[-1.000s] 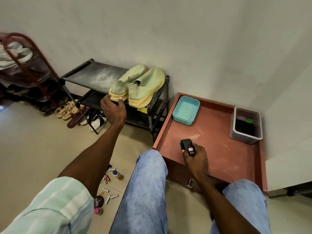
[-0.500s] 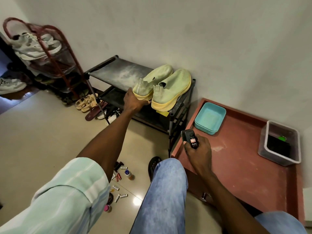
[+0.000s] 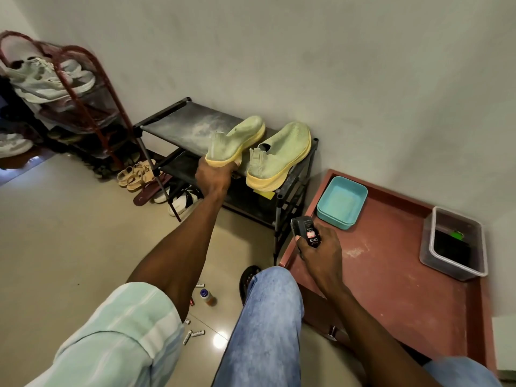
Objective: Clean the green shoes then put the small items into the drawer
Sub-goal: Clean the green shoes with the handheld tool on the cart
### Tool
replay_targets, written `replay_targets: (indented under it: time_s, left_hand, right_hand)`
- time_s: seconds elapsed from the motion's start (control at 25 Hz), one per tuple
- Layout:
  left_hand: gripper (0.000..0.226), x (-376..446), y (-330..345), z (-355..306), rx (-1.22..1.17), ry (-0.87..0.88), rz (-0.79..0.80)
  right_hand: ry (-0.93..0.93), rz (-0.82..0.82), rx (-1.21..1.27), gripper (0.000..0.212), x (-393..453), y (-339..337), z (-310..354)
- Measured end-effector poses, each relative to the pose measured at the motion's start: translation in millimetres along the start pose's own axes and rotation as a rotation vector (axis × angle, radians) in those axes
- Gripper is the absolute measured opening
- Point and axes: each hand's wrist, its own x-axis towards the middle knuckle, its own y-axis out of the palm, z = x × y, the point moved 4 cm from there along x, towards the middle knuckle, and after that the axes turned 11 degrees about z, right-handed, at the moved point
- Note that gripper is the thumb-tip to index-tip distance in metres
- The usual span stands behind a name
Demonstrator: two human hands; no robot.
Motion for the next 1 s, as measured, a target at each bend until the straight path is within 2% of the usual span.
replay_targets:
  time_s: [0.12,0.2,0.32,0.4,0.56,0.68,0.84,1.0]
  left_hand:
    - [0.067,-27,-20,-5,-0.335,-0.145,-0.107]
    - [0.064,-50,-33,-10,-0.499,-0.161,-0.134]
    - [0.054,-90,-47,-15,-0.652,-0.093,-0.16]
    - [0.048,-128,-51,-18,-0.704,0.006,-0.12]
    - [0.052,-207,-26,-16,-0.644,0.168,0.12]
    - [0.055,-236,11,-8,-0.49,0.22,0.347]
    - [0.051,-252,66,19,-0.179,0.201,0.561]
    - [0.057,-252,105,53,0.0,0.114,0.774]
  right_hand:
    - [-0.021,-0.028,0.034,0.047,-12,-10,4]
    - [-0.045,-0.039,0.057,0.046,-22,-19,8]
    - [-0.038,-0.085,0.092,0.045,-39,-39,9]
    - [0.002,-0.127,0.111,0.044,-52,-56,3]
    - [0.057,-0.255,0.189,0.044,-77,-96,-12]
    - [0.093,-0.36,0.234,0.046,-89,-121,-27]
    - [0.189,-0.494,0.293,0.046,-106,-149,-68]
    - [0.25,-0.51,0.271,0.04,-122,-151,-99]
